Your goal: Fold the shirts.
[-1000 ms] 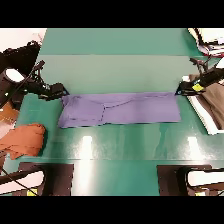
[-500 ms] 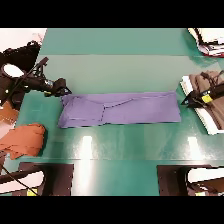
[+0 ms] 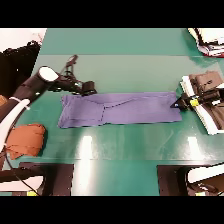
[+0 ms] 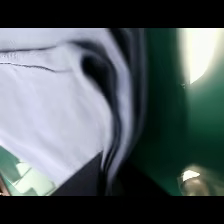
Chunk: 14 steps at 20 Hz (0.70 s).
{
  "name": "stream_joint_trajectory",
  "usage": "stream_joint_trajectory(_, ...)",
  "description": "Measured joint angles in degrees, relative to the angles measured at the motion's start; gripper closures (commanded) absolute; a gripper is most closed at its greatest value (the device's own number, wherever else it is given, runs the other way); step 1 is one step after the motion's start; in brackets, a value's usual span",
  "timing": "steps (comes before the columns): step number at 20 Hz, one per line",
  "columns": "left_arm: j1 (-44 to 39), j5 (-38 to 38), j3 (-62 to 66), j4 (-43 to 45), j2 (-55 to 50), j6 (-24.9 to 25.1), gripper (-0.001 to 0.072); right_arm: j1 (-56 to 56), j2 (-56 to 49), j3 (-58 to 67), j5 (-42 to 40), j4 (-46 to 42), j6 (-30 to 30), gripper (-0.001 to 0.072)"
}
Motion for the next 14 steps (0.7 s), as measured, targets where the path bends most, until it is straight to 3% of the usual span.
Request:
stream_joint_trajectory(6, -8.98, 0.07, 8.83, 0.04, -10.29, 0.02, 0.0684, 4.87, 8.46, 1.42, 0.42, 3.23, -2.01, 0.0699)
stream_joint_trajectory(14, -13.75, -1.27, 14.53, 0.70, -18.75, -1.31, 0.0684, 17.77, 17.35, 17.79, 0.72, 4.94, 6.27, 0.0699)
